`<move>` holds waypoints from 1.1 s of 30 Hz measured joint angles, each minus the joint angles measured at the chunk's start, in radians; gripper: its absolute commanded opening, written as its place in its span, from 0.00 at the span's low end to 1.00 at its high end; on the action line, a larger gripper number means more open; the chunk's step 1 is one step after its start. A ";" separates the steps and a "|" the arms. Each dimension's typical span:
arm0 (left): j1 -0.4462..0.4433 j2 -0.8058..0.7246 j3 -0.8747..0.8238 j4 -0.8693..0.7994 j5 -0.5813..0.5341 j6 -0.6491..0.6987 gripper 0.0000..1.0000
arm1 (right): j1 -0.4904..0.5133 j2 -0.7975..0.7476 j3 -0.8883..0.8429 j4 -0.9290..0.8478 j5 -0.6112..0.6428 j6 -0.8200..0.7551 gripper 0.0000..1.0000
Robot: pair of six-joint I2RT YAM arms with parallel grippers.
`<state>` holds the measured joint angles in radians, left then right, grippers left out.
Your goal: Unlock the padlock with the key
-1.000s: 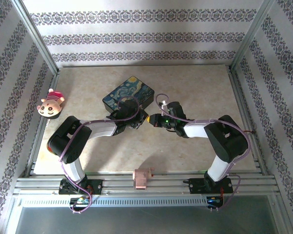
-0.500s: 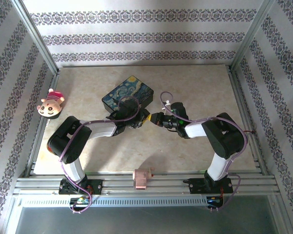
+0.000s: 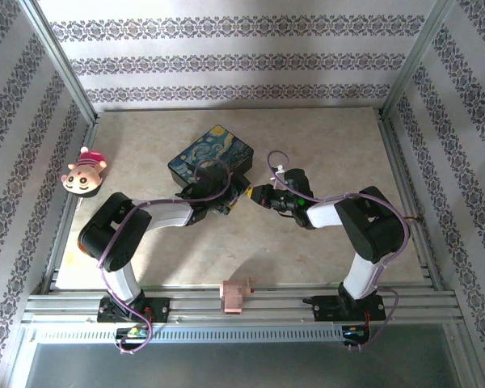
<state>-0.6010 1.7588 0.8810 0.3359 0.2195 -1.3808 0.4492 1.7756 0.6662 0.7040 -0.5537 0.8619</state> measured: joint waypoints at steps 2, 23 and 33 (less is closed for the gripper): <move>0.000 0.000 0.000 0.001 -0.016 0.000 0.75 | 0.003 0.000 0.004 -0.002 0.003 -0.002 0.00; 0.000 0.034 0.067 -0.024 -0.101 0.051 0.40 | 0.065 0.000 0.098 -0.163 0.074 -0.134 0.00; 0.000 0.038 0.067 -0.047 -0.088 0.064 0.19 | 0.084 -0.032 0.101 -0.234 0.124 -0.179 0.06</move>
<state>-0.6006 1.7966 0.9478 0.2890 0.1314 -1.3167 0.5331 1.7439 0.7677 0.4698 -0.4301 0.6827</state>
